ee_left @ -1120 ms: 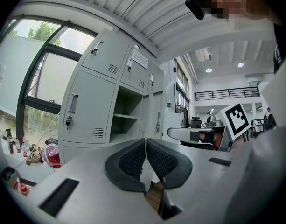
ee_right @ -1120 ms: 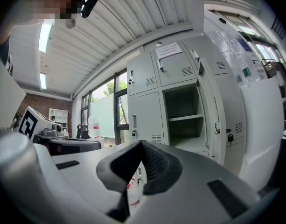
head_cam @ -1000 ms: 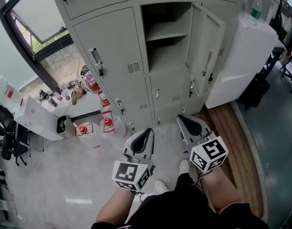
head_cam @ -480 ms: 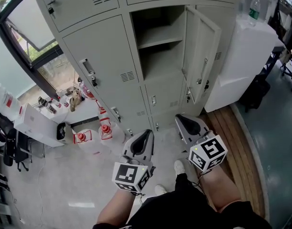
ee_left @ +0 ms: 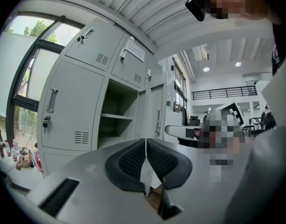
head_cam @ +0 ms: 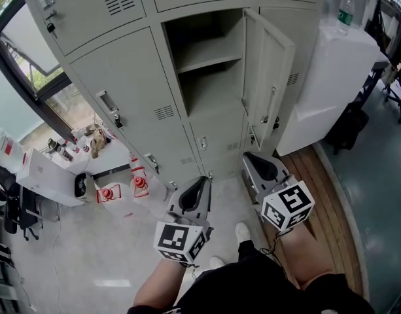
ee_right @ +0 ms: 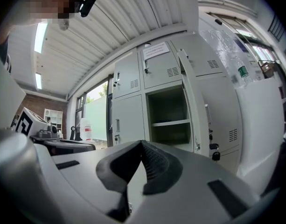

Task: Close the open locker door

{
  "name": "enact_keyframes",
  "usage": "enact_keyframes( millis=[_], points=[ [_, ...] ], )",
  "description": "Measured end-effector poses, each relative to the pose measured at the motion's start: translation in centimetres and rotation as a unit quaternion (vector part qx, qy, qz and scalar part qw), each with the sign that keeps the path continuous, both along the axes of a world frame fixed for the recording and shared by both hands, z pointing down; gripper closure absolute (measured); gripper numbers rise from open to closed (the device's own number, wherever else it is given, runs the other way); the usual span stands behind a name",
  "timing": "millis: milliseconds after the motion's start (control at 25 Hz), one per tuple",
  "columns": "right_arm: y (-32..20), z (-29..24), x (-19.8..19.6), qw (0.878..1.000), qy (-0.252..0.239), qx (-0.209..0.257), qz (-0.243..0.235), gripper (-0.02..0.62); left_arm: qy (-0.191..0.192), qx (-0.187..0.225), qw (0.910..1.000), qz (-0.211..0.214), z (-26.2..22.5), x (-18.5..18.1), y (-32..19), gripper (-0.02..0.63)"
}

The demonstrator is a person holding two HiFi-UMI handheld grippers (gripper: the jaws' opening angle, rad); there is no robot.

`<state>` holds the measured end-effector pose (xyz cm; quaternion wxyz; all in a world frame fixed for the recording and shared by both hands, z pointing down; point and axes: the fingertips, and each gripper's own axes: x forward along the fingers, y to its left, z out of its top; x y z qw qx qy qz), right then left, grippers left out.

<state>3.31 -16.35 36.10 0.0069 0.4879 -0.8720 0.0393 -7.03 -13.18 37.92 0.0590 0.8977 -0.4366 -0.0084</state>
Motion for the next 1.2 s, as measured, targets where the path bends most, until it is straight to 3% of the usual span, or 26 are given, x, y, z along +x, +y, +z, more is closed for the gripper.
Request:
enact_keyframes(
  millis=[400,680,960,1200],
  points=[
    [-2.6,-0.3,4.8,0.999,-0.005,0.005,0.044,0.541,-0.001,-0.003,0.9997,0.023,0.2,3.4,-2.4,0.584],
    [-4.6,-0.7,7.9,0.997,-0.002,0.011,0.078,0.388,0.001,-0.006,0.9995,0.032,0.3,5.0,-4.0,0.584],
    [-7.3,-1.5,10.1,0.996,-0.006,0.019,0.09,0.322,-0.003,-0.006,0.9993,0.037,0.4,6.0,-5.3,0.583],
    [-9.3,-1.8,10.5,0.997,-0.016,0.011,0.074,0.311,-0.004,-0.002,0.9994,0.035,0.1,6.3,-6.0,0.584]
  ],
)
